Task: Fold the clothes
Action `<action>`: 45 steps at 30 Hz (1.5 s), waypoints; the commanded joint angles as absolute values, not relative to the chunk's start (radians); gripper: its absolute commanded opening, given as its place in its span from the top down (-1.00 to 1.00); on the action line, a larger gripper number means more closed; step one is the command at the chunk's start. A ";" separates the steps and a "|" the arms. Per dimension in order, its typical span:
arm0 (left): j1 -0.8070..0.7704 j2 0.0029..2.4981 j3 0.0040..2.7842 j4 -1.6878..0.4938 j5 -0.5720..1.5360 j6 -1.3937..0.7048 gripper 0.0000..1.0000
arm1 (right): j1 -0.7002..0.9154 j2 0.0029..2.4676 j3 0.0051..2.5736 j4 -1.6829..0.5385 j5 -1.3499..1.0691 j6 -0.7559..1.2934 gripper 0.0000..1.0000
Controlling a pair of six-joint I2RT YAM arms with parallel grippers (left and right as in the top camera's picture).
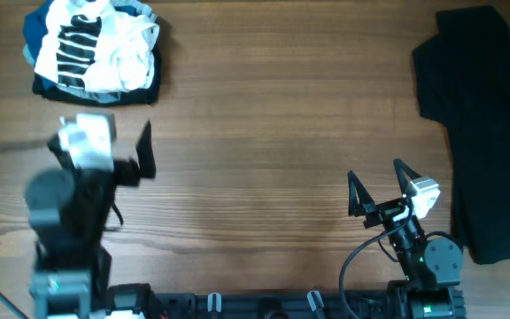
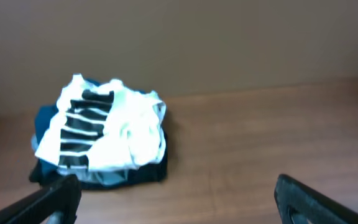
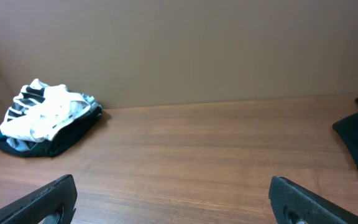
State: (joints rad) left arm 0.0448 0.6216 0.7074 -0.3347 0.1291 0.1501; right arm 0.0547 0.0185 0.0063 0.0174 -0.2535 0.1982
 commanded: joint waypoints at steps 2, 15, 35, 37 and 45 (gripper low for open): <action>0.043 0.385 0.425 -0.155 0.158 0.098 -1.00 | 0.059 0.014 0.005 0.022 -0.262 0.212 -1.00; 0.043 0.074 0.128 0.138 0.155 0.036 -1.00 | 0.059 0.014 0.005 0.022 -0.262 0.211 -1.00; 0.044 0.003 0.006 0.197 0.141 -0.043 -1.00 | 0.059 0.014 0.005 0.022 -0.262 0.212 -1.00; 0.044 0.003 0.006 0.180 0.141 -0.046 -1.00 | 0.059 0.014 0.005 0.022 -0.262 0.212 -0.99; 0.044 0.003 0.006 0.049 0.141 -0.062 -1.00 | 0.059 0.014 0.005 0.022 -0.262 0.212 -0.99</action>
